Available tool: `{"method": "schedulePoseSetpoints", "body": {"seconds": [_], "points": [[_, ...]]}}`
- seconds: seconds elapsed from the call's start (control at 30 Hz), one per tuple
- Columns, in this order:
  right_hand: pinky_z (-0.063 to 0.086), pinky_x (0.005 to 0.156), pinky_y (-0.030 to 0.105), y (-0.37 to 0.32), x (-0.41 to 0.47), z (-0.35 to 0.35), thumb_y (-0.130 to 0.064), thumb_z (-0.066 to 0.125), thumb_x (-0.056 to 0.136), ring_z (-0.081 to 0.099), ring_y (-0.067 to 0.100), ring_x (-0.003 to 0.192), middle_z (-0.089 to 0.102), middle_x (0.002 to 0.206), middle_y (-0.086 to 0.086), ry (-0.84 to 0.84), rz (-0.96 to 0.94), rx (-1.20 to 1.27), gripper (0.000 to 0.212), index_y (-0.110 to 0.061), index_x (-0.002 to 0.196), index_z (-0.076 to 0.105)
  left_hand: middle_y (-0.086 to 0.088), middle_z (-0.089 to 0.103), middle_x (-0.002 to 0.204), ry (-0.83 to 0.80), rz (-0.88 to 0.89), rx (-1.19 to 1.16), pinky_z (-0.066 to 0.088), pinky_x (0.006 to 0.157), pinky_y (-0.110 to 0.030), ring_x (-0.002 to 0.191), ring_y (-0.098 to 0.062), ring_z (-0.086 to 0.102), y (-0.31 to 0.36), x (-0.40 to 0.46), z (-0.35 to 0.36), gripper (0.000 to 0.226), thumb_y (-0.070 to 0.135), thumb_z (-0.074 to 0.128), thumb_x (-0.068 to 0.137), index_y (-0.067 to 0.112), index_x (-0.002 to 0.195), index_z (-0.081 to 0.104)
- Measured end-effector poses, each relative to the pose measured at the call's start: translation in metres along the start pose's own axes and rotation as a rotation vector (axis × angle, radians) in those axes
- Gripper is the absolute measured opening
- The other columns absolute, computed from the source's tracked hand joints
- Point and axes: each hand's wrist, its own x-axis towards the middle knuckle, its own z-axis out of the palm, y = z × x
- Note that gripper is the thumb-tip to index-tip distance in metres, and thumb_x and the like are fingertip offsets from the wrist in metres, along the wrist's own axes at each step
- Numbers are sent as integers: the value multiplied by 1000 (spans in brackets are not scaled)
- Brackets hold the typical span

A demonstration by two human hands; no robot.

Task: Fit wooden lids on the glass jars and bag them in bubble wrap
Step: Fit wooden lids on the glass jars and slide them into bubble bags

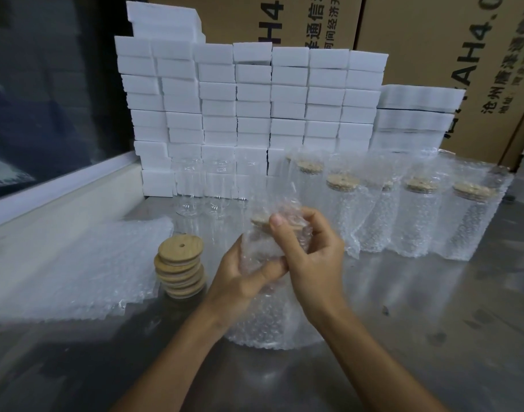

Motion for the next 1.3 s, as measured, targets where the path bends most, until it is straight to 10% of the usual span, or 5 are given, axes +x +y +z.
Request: {"method": "schedulePoseSetpoints", "body": {"seconds": [0.17, 0.37, 0.67, 0.87, 1.3], "points": [[37, 119, 42, 16, 2, -10, -54, 66, 82, 37, 10, 145, 37, 158, -13, -317, 207, -185, 78, -38, 151, 35, -7, 72, 112, 255, 28, -127, 57, 85, -43, 104, -26, 69, -1, 3, -2, 52, 45, 75, 72, 21, 117, 67], [51, 98, 23, 43, -4, -16, -9, 83, 82, 64, 10, 121, 68, 131, -5, -629, 275, -165, 63, -21, 137, 55, 8, 73, 99, 528, 137, 50, 57, 64, -21, 87, -11, 72, -1, 6, -9, 57, 52, 83, 59, 36, 108, 60], [54, 98, 31, 71, -13, -7, -13, 85, 76, 65, 9, 118, 68, 123, -5, -327, 70, -246, 62, -20, 131, 58, 26, 62, 117, 439, 75, 273, 47, 92, -22, 110, 5, 59, -24, 10, -6, 88, 72, 79, 54, 39, 129, 45], [55, 94, 37, 88, 2, -9, -39, 86, 70, 61, 6, 112, 59, 120, -12, -133, 190, -511, 61, -49, 116, 48, 20, 50, 121, 420, -106, 350, 47, 96, -27, 116, -4, 54, -48, 10, -8, 87, 70, 70, 52, 48, 129, 34], [41, 102, 43, 129, 69, -14, -41, 78, 84, 45, 37, 131, 38, 145, 15, 263, 395, -793, 87, -8, 149, 32, 14, 54, 107, 455, -152, 449, 46, 77, -22, 91, -9, 59, -65, 11, -16, 56, 34, 77, 79, 33, 125, 47]]}}
